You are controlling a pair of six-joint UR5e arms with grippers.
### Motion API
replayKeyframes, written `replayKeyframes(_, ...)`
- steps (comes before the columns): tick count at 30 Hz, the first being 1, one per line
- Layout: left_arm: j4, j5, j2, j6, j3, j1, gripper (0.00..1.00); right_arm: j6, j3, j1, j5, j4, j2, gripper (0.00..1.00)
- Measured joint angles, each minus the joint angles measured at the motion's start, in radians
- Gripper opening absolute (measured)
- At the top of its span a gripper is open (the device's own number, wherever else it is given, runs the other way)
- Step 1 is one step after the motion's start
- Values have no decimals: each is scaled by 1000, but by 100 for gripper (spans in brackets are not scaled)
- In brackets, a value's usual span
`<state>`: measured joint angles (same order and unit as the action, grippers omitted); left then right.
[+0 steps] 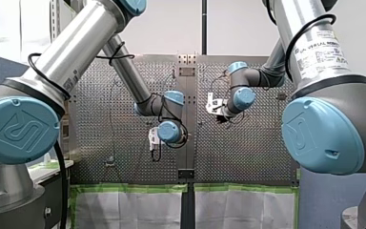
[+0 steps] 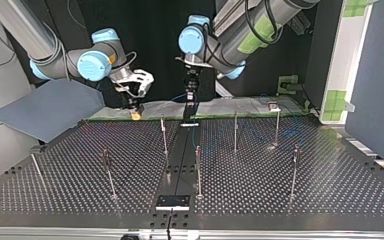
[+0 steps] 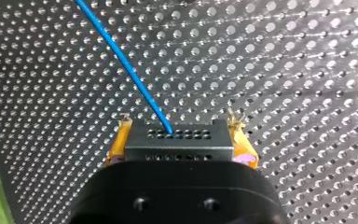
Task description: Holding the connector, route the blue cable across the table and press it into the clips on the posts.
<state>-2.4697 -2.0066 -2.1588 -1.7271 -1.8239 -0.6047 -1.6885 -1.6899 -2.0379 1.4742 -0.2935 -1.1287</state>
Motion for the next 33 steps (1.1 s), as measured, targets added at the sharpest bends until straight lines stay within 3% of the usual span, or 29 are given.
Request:
replayKeyframes(7, -18, 22, -1, -20, 57, 9, 0, -15, -2, 14, -32, -35, 6, 0)
replayKeyframes(13, -39, 35, -20, -26, 112, 27, 0, -14, -2, 23, -47, -38, 44, 0)
replayKeyframes(19, -77, 20, -64, -22, 160, 38, 0, -14, -1, 30, -54, -40, 58, 0)
replayKeyframes(25, -90, 18, -107, -21, 213, 41, 0, -23, 2, 57, -87, -70, 61, 0)
replayKeyframes(33, -103, 22, -116, -22, 279, 41, 0, -39, 10, 83, -126, -103, 81, 0)
